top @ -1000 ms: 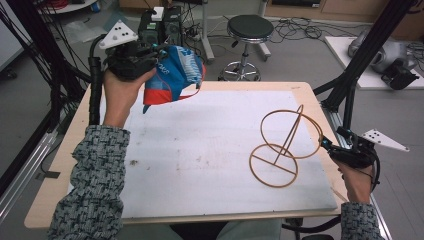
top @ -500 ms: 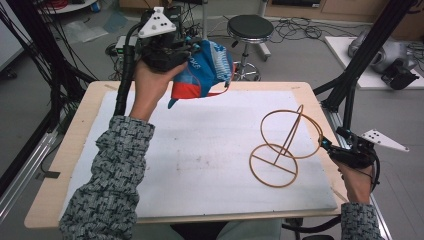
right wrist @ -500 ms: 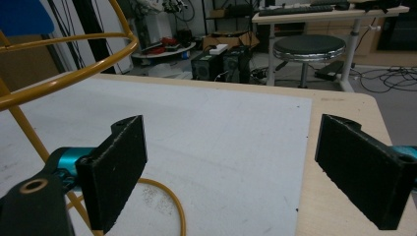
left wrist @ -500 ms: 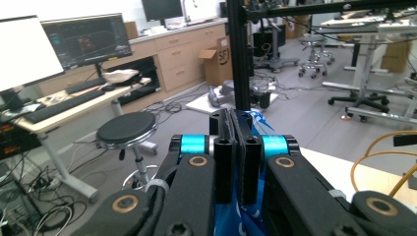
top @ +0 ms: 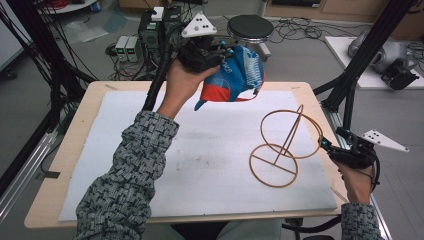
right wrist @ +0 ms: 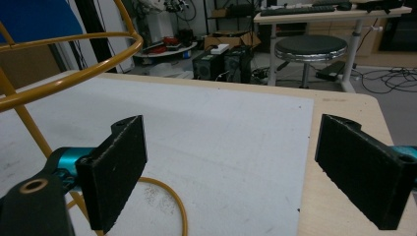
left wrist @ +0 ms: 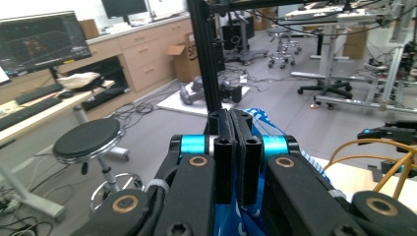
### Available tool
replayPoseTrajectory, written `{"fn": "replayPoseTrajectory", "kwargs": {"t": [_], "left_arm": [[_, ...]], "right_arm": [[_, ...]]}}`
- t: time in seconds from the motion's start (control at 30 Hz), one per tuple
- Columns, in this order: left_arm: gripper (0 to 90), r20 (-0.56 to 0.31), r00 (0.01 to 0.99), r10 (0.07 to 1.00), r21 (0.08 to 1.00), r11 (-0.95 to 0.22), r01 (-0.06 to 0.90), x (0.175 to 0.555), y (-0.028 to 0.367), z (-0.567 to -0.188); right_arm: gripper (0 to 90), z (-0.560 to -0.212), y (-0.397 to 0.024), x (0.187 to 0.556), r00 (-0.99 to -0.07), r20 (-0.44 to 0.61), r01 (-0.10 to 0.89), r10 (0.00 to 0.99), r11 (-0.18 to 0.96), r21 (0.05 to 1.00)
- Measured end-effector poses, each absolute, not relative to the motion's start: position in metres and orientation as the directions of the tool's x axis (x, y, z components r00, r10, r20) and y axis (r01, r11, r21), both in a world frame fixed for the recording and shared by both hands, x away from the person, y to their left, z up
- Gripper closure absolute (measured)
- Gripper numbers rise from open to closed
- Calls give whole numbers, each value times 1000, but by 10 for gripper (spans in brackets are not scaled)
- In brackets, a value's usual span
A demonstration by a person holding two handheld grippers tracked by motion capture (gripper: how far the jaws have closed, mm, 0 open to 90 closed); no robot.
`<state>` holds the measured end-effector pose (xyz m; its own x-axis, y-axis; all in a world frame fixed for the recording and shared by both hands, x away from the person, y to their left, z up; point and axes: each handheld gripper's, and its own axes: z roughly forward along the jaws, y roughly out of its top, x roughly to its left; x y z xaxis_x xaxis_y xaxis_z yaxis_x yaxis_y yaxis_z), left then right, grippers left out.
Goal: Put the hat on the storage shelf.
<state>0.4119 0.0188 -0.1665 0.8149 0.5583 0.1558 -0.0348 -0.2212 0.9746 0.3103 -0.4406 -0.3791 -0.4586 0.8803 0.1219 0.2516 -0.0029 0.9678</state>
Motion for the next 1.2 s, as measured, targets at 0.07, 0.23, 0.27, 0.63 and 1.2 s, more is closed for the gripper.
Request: {"fn": "replayPoseTrajectory", "kwargs": {"t": [0.07, 0.23, 0.27, 0.63, 1.2], "left_arm": [[881, 153, 824, 546, 974, -223, -33, 412, 11, -168], [881, 149, 833, 533, 975, -218, -35, 410, -3, -169], [881, 149, 833, 533, 975, -218, -35, 410, -3, -169], [882, 148, 855, 497, 978, -203, -51, 405, -34, -165], [882, 129, 890, 438, 983, -177, -55, 393, -68, -160]], "right_arm": [[114, -379, -440, 311, -458, 125, 254, 880, -5, 967], [114, -380, -440, 311, -458, 122, 253, 880, -3, 967], [114, -380, -440, 311, -457, 128, 254, 880, -9, 967], [115, -379, -440, 311, -455, 127, 255, 882, -8, 967], [114, -378, -441, 310, -454, 132, 256, 881, -12, 967]]}}
